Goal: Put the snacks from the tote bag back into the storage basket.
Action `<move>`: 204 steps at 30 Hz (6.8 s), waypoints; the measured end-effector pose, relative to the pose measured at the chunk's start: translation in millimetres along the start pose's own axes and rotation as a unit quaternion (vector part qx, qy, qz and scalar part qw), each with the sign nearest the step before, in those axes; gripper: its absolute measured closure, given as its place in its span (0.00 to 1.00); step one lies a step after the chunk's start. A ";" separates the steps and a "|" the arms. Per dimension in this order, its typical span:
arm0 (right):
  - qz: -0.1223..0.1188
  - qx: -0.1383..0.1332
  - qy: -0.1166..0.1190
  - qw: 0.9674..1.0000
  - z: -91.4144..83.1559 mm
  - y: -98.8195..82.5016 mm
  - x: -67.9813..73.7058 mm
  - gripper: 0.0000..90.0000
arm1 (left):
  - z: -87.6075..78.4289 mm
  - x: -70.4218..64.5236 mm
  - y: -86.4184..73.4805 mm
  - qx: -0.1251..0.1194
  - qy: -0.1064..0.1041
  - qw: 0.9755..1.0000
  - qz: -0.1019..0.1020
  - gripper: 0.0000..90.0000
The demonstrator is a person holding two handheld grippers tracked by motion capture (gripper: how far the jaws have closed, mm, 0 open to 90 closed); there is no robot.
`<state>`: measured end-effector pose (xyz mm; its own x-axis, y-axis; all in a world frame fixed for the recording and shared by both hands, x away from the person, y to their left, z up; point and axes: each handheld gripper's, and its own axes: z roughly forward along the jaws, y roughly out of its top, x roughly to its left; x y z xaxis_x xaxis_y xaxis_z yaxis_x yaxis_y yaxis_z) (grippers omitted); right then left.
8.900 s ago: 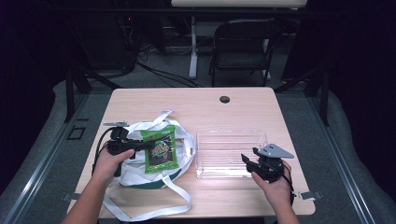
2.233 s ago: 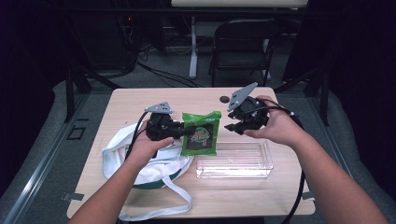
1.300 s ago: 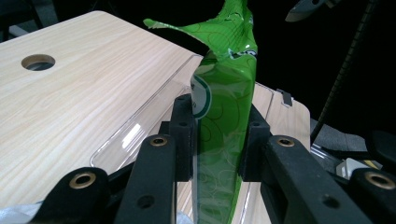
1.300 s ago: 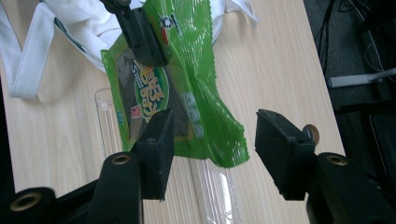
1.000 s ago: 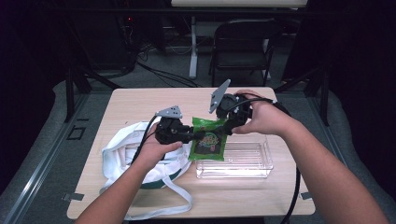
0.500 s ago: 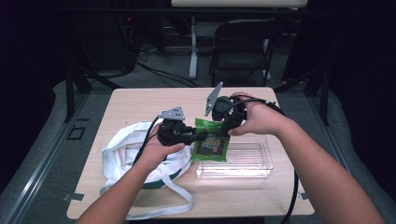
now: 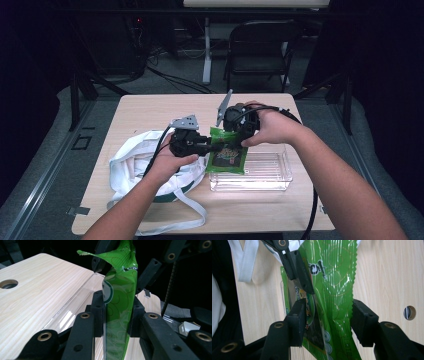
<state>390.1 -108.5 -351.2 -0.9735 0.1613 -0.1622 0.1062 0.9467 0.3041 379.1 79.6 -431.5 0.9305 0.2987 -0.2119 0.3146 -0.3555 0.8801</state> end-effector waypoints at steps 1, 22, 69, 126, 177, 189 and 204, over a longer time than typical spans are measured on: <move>-0.001 0.002 0.001 1.000 0.3 0.4 -0.3 0.58 | -0.3 -0.1 0.0 -0.001 0.000 1.000 0.000 0.81; 0.007 0.010 0.033 0.999 6.3 4.1 -3.4 0.66 | -1.7 -1.1 0.0 -0.007 -0.006 1.000 0.003 0.81; -0.001 0.048 0.059 0.997 10.0 1.9 -5.9 0.83 | 7.3 -0.7 -1.0 0.009 -0.008 1.000 0.003 0.75; -0.011 0.072 0.021 0.997 16.3 -10.7 -21.9 0.83 | -25.2 12.3 -12.1 0.034 0.054 0.997 -0.054 0.62; -0.047 0.091 -0.001 0.995 58.1 -4.5 -40.3 0.83 | -46.4 28.2 -37.4 0.029 0.075 0.993 -0.089 0.60; -0.062 0.103 -0.011 0.993 78.8 4.7 -46.6 0.83 | -52.7 29.4 -41.6 0.025 0.080 0.992 -0.094 0.60; -0.076 0.110 -0.015 0.991 99.3 8.5 -53.1 0.83 | -59.1 30.6 -42.9 0.018 0.082 0.992 -0.095 0.60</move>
<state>462.7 -81.3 -433.2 -0.9753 0.0166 -0.2204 0.0029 0.9981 0.0622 383.0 156.3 -450.6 0.8114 0.5029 -0.2980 0.4907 -0.3089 0.8148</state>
